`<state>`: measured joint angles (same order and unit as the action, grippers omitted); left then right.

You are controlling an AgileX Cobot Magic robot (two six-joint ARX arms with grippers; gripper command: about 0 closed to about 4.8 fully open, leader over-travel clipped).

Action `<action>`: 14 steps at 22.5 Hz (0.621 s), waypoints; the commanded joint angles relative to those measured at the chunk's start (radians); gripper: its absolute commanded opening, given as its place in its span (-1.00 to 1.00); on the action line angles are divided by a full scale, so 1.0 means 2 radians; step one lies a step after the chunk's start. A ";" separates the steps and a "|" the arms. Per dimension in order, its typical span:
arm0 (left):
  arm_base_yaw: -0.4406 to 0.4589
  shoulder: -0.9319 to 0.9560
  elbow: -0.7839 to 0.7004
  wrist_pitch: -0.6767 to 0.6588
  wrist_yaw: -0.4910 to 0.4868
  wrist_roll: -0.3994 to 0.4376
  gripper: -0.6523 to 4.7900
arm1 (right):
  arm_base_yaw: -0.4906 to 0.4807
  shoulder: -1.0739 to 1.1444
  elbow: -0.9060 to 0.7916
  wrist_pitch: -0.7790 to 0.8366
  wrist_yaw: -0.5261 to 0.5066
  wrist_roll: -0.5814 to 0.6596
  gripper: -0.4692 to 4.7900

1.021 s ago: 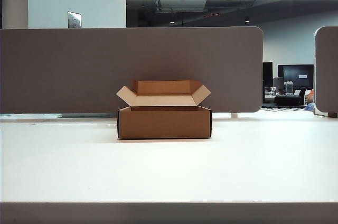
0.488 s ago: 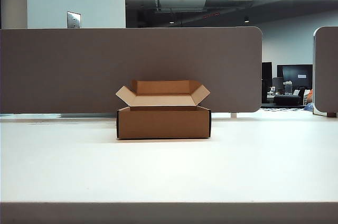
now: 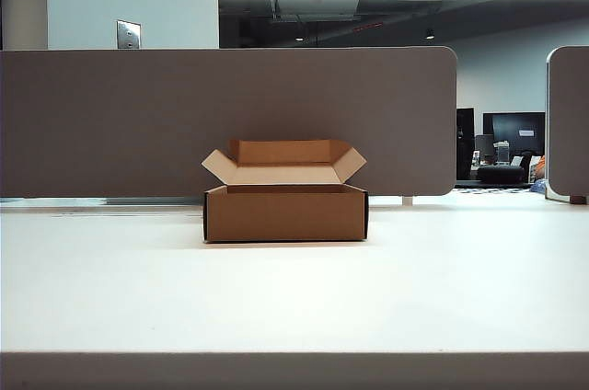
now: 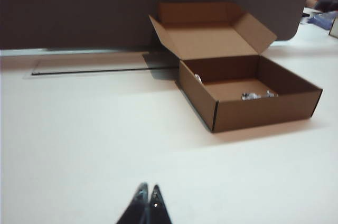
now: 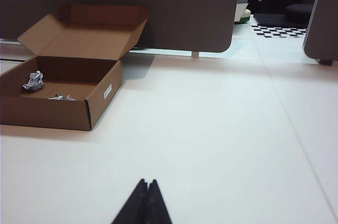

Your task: Pick up all the paper balls on the table and put them in the paper box.

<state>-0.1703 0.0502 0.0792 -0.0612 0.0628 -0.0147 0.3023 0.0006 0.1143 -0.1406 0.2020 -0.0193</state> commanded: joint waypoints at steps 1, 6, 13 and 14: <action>0.001 -0.007 -0.009 0.018 0.015 0.009 -0.78 | 0.000 -0.001 -0.012 0.021 0.002 0.003 -0.84; 0.001 -0.024 -0.018 0.000 0.031 0.014 -0.78 | 0.000 -0.001 -0.022 0.020 0.003 0.002 -0.84; 0.001 -0.024 -0.036 0.005 0.032 0.022 -0.78 | 0.000 -0.001 -0.046 0.025 0.003 -0.004 -0.84; 0.001 -0.024 -0.037 0.004 0.026 0.023 -0.78 | 0.000 -0.001 -0.052 0.027 0.003 -0.004 -0.84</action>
<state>-0.1692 0.0025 0.0067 -0.0631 0.1280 0.0261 0.3019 0.0013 0.0189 -0.1150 0.2058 -0.0231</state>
